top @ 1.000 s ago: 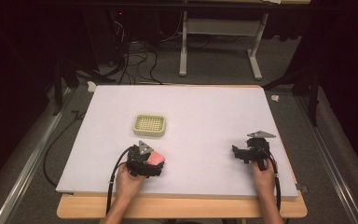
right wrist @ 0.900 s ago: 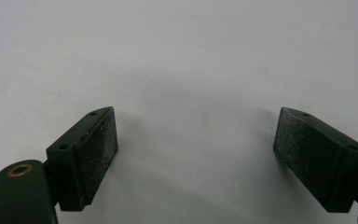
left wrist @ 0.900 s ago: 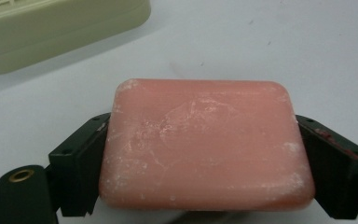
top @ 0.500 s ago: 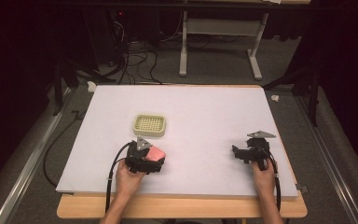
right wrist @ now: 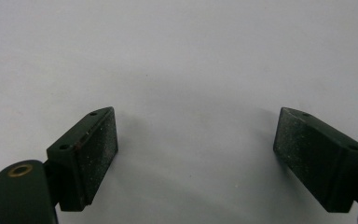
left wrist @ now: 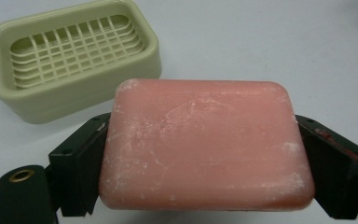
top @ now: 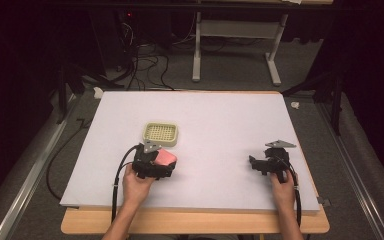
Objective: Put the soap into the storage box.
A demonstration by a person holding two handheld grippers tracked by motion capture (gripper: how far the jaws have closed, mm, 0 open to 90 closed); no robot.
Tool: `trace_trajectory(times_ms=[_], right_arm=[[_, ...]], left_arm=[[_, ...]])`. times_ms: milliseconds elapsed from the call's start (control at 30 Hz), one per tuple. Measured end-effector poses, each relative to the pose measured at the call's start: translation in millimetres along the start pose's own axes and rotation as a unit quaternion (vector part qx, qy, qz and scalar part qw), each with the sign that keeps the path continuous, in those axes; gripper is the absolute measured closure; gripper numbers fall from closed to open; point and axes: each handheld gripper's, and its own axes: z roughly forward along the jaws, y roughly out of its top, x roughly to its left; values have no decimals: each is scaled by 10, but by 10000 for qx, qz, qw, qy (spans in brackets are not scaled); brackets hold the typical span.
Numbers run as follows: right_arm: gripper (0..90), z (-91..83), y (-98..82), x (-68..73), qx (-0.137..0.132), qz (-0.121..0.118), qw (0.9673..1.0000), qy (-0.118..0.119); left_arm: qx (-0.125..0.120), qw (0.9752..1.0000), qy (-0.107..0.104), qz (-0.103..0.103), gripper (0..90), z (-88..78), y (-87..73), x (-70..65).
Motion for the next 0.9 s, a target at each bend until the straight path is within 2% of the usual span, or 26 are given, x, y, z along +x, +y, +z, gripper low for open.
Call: trace_trajectory(times_ms=[400,467,900], right_arm=[[143,0,0,-1,-1,1,10000,2],[143,0,0,0,0,3,10000,3],[143,0,1,-1,5,11,10000,8]], left_arm=[[-99,9998,67,-163,139,-37,163,109],[-132,9996,53,-244,139,-40,205,146],[-64,9993,207,-293,139,-3,385,286]])
